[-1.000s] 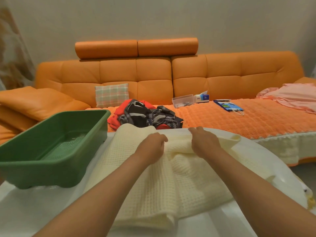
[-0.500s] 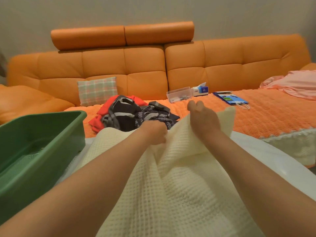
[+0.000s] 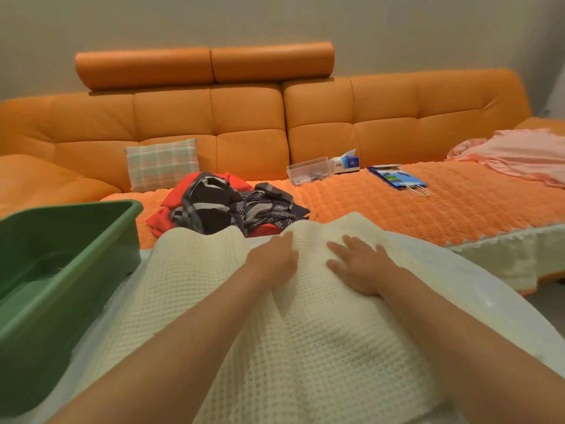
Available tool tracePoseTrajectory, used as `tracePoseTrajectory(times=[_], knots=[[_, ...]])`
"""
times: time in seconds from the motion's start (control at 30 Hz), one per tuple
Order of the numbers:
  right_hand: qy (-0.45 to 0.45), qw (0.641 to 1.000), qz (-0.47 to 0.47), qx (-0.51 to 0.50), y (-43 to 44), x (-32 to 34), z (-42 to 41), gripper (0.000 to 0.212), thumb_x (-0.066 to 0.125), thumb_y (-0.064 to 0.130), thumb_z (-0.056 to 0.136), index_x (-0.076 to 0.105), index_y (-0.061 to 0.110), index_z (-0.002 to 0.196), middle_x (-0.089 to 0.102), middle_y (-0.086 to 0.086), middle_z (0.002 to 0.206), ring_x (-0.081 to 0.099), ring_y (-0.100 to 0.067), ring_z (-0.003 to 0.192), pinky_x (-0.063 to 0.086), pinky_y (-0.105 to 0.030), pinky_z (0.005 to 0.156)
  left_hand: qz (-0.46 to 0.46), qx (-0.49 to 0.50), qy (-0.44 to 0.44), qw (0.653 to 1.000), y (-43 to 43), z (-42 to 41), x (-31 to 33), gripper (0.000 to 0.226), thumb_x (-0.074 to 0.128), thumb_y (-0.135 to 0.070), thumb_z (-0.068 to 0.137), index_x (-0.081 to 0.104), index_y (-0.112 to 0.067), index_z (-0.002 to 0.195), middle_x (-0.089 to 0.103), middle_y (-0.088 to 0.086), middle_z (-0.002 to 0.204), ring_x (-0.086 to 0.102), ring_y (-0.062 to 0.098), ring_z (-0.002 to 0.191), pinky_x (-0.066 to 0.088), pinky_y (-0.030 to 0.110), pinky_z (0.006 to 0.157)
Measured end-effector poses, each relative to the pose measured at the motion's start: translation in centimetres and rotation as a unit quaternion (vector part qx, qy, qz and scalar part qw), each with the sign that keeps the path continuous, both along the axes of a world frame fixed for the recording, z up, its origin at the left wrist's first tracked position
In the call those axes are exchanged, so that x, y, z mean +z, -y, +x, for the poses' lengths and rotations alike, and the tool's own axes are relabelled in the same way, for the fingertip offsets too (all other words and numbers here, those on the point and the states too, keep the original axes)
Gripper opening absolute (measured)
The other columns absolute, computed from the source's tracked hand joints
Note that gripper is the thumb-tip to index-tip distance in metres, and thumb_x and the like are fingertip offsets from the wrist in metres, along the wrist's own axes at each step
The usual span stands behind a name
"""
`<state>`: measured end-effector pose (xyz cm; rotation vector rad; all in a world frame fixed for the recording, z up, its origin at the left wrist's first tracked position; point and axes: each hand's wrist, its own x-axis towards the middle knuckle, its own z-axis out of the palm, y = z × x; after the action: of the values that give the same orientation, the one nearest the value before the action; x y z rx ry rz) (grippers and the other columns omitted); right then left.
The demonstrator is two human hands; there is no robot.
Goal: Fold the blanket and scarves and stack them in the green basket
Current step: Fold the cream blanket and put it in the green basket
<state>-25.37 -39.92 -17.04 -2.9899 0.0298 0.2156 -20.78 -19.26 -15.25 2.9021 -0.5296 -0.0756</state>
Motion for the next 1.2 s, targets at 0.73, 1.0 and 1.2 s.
tracePoseTrajectory(times=[0.73,1.0,1.2], knots=[[0.012,0.995,-0.1,-0.011,-4.9,1.9,-12.7,0.053,0.02,0.032,0.103,0.024,0.026,0.156,0.013,-0.013,0.164,0.006,-0.03,0.152,0.002,-0.051,0.122,-0.041,-0.001,0.007,0.999,-5.5,-15.2,0.3,0.072,0.029,-0.057,0.1,0.0,-0.026,0.158,-0.008,-0.002,0.165,-0.01,0.019,0.152,-0.004,0.048,0.122],[0.057,0.982,0.179,-0.019,-12.7,4.0,-14.3,0.054,0.051,0.06,0.092,0.062,0.014,0.118,0.066,-0.002,0.116,0.064,-0.022,0.098,0.053,-0.035,0.08,-0.084,-0.058,-0.017,0.995,-10.5,-17.8,-0.3,0.054,0.03,-0.038,0.106,0.018,-0.024,0.157,0.014,-0.003,0.164,0.008,0.014,0.151,0.006,0.035,0.123],[0.061,0.907,0.415,-0.043,-14.6,3.8,-14.6,0.073,0.074,0.014,0.08,0.045,0.02,0.146,0.057,-0.004,0.126,0.059,-0.019,0.11,0.054,-0.034,0.09,-0.14,-0.076,0.053,0.986,-11.8,-19.3,1.5,0.051,0.05,-0.053,0.095,0.044,-0.029,0.14,0.046,-0.011,0.142,0.044,0.011,0.128,0.037,0.037,0.106]])
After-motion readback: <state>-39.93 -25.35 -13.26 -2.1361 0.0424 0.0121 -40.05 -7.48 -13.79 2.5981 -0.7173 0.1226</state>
